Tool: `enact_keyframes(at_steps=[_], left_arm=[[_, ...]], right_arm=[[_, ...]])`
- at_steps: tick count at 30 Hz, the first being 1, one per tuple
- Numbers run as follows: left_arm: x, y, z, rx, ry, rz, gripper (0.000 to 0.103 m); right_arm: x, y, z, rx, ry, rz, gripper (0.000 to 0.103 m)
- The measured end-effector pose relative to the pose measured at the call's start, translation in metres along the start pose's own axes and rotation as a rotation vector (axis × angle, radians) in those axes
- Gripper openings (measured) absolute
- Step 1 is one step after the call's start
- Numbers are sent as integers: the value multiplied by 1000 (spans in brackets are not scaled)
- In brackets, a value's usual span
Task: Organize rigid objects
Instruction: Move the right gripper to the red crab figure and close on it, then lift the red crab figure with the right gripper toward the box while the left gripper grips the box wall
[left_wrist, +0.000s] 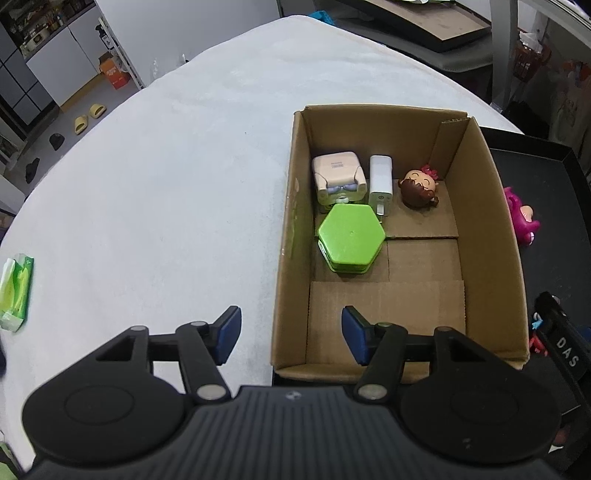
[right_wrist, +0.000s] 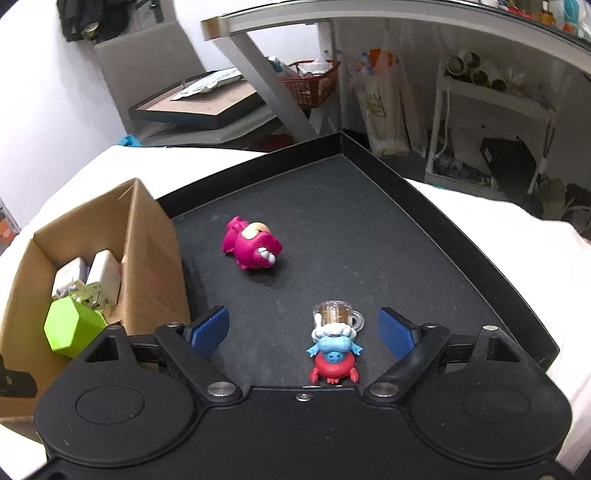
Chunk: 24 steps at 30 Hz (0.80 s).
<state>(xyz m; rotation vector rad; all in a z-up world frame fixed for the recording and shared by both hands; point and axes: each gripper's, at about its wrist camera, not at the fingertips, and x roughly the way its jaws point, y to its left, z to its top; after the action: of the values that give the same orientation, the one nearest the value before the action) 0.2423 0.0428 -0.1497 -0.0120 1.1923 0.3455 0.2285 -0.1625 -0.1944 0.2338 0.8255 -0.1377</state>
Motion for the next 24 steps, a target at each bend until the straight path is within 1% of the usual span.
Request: enact_keyframes(at_steps=[4,5,10,12,17,20,22,24], left_arm=[[4,2,2,-17,13,25,59],[4,2,2,-21,15,31,59],[5,2,3,-25,18,57,59],[6,2,4,-25,20,62,59],[7,-2,4,-23,23,66,59],[6,-5,3,-18,21,64,59],[5,-5,3,-14,15,65,59],[2,-5,1,-13,8,67,59]], right_arm=[[7,-9,1,23,27,-16,82],[11,-10,1,17,43,-23,81],[30,-20,0,33,108,-49,65],[37,-23,1,37,123,-61,56],[41,-18,0,-19,129,-81,55],[45,-11,-4,-68,160,-61,56],[44,-4,-9,-121,147,-74,56],[43,-4,-9,-138,141,-72,53]])
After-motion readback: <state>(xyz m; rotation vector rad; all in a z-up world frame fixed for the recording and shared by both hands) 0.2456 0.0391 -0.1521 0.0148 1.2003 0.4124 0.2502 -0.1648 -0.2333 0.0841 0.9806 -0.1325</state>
